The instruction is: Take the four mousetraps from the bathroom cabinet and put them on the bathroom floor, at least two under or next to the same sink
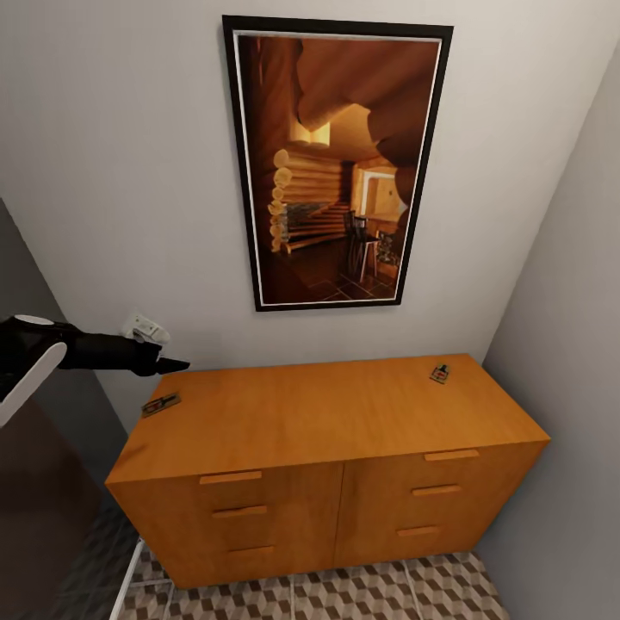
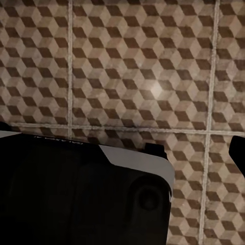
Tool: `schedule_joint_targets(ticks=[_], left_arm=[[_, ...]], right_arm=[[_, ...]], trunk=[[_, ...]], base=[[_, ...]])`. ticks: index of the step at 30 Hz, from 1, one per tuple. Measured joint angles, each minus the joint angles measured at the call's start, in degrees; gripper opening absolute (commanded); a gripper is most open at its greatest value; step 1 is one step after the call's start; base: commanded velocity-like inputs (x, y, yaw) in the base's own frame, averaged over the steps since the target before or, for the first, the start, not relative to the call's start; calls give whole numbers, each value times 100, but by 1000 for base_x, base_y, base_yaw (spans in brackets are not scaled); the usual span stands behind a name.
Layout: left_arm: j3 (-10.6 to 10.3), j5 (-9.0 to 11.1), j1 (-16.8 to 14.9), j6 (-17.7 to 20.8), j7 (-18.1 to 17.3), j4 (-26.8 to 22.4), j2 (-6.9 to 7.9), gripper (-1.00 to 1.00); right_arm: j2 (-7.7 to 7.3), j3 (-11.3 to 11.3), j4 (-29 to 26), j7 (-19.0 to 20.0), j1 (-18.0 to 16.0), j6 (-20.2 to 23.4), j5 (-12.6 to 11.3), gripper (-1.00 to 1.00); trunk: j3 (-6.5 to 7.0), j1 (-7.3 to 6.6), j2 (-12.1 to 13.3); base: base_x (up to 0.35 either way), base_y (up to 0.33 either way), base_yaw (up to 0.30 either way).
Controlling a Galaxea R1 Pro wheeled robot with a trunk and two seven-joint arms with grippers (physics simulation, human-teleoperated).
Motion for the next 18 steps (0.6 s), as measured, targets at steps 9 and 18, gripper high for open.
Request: schedule_joint_targets(ticks=[9,18], left_arm=[[-271,-22,1,-9,-4,307,56,100],[-337,-48,1,-75,-6,739,94,100]], right_arm=[[-9,0,0,-5,0,-1,-3,100],[-14,-1,0,-3,1,-1,-4,100]], trunk=[[0,0,0],[0,0,0]], base=[[0,0,0],[0,0,0]])
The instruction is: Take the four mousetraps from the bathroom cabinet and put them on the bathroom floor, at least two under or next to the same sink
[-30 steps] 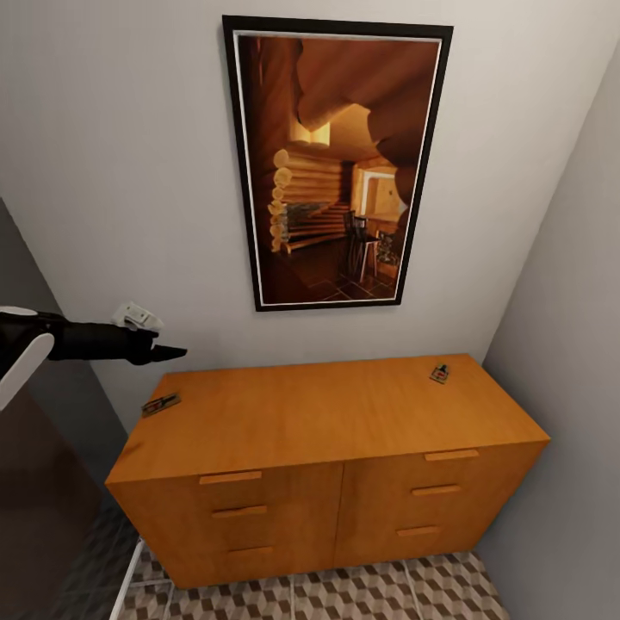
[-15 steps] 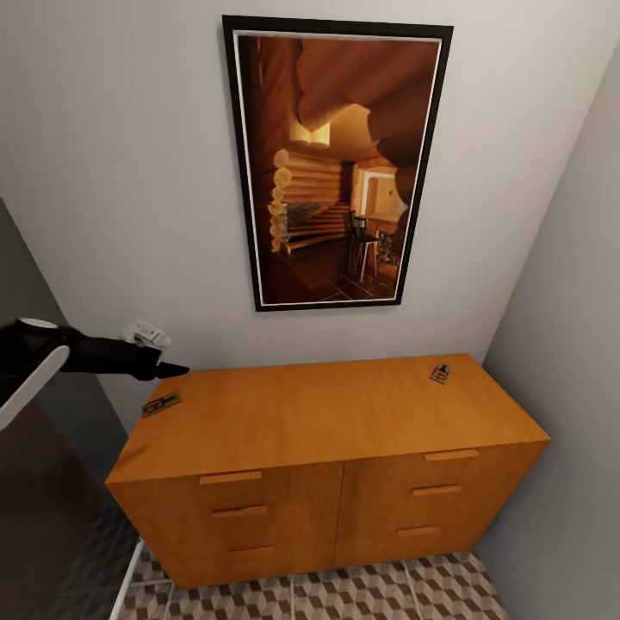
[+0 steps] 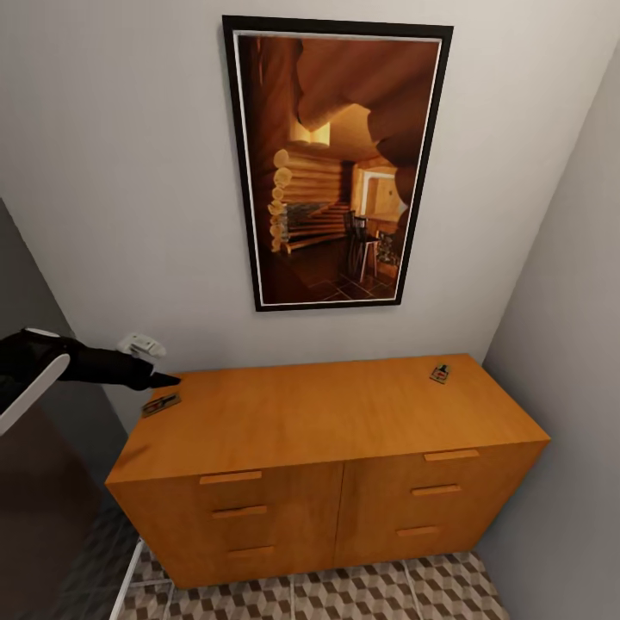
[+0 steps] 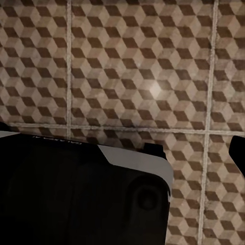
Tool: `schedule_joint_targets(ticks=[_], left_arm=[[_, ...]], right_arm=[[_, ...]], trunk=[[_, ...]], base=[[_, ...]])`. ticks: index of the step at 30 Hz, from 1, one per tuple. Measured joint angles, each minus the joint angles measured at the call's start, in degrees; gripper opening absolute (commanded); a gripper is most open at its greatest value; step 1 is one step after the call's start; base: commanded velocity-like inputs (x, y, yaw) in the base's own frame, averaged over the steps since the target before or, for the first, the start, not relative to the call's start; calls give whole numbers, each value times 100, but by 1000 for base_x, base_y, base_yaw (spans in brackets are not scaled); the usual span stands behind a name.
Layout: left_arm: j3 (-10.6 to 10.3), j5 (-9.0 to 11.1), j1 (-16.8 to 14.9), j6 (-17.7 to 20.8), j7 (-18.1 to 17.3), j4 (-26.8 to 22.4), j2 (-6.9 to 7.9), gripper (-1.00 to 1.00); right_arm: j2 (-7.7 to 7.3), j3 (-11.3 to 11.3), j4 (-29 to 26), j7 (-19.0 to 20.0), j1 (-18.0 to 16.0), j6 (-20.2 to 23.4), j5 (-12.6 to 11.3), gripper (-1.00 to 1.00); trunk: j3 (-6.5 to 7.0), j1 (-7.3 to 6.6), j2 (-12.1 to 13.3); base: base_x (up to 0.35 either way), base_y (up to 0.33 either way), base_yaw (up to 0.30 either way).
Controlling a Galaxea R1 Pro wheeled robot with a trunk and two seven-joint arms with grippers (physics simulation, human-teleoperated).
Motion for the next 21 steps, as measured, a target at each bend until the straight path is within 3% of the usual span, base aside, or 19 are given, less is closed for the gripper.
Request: schedule_joint_targets(ticks=[9,21], left_arm=[[-5,-70,0,-123,-9,223,161,100],[-5,-78,0,-141,-12,349,216,100]], right_arm=[[-5,0,0,4,1,0,-1,100],[-5,0,0,6,-2,0,0,100]], trunk=[[0,0,0],[0,0,0]], base=[[0,0,0],[0,0,0]])
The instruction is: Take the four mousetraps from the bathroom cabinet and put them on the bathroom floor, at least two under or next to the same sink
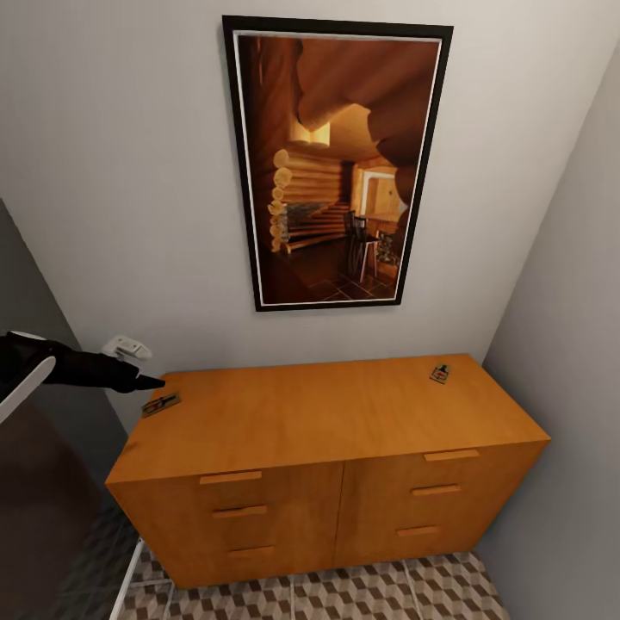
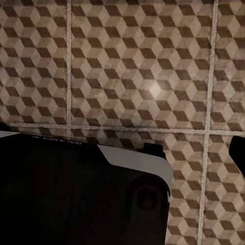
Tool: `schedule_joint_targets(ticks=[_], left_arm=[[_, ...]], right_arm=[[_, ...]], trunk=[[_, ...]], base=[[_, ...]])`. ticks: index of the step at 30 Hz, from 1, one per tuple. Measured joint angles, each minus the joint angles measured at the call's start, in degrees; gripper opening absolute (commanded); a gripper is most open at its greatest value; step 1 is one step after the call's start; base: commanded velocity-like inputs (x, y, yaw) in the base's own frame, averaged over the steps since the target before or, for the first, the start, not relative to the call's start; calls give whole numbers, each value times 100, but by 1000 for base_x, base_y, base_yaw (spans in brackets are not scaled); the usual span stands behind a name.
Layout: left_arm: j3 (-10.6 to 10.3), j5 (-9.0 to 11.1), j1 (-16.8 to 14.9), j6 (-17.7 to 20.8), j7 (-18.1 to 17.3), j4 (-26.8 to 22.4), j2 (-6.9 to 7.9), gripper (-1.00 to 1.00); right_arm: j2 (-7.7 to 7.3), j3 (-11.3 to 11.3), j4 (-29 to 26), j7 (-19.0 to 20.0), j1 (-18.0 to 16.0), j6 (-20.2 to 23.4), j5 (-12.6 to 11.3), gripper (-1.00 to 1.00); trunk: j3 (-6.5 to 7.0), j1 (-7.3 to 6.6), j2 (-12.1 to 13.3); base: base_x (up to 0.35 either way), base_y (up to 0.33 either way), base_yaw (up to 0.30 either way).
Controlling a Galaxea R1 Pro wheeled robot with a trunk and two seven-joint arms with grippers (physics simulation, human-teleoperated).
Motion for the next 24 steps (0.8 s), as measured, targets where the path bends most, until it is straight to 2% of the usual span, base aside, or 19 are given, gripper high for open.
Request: schedule_joint_targets(ticks=[15,24], left_arm=[[-40,-5,0,-102,-3,146,3,100],[-288,-14,0,-387,-12,370,3,100]], right_arm=[[0,0,0,-10,0,0,1,100],[0,0,0,-10,0,0,3,100]], trunk=[[0,0,0],[0,0,0]], base=[[0,0,0],[0,0,0]])
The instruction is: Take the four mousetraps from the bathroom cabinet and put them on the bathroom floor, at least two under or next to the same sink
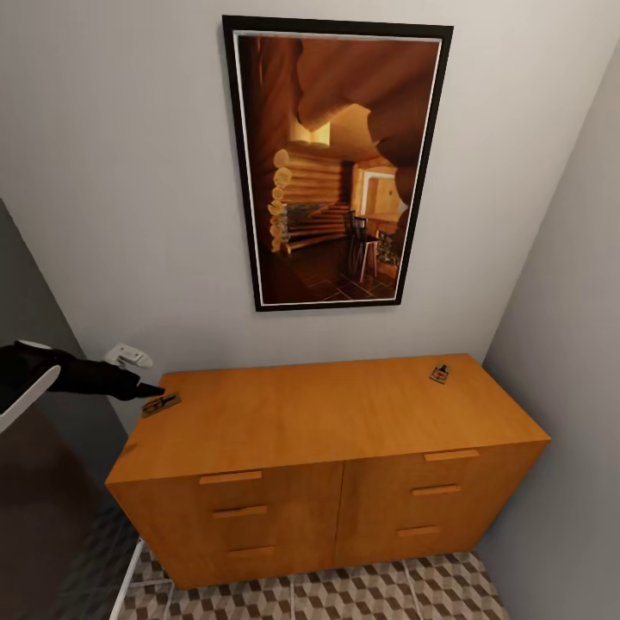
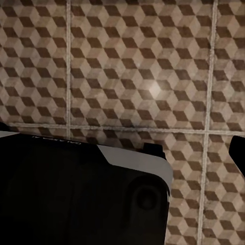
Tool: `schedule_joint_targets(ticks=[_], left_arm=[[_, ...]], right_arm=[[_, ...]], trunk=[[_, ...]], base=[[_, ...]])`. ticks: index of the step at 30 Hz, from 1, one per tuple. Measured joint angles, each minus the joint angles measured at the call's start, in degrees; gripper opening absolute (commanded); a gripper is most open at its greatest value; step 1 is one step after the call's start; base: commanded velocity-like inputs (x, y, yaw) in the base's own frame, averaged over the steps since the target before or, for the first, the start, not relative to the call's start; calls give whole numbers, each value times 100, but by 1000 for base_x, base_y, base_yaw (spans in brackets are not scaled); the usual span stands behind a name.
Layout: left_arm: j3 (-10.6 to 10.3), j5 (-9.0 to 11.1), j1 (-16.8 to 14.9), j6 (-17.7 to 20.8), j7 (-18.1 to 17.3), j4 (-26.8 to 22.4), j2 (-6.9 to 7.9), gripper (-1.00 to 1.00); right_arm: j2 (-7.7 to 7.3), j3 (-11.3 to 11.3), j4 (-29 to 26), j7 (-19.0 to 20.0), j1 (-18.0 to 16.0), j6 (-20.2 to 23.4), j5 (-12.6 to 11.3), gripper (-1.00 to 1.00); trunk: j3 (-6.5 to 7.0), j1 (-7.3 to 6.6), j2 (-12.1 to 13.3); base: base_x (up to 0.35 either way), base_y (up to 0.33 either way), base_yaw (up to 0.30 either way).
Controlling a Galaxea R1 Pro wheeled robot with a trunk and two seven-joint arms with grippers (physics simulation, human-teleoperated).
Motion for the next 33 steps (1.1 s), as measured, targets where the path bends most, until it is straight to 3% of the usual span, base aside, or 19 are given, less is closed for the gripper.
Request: schedule_joint_targets(ticks=[33], left_arm=[[-88,-2,0,-84,-8,77,0,100]], right_arm=[[9,3,0,2,-1,7,-5,100]], trunk=[[0,-1,0]], base=[[14,4,0]])
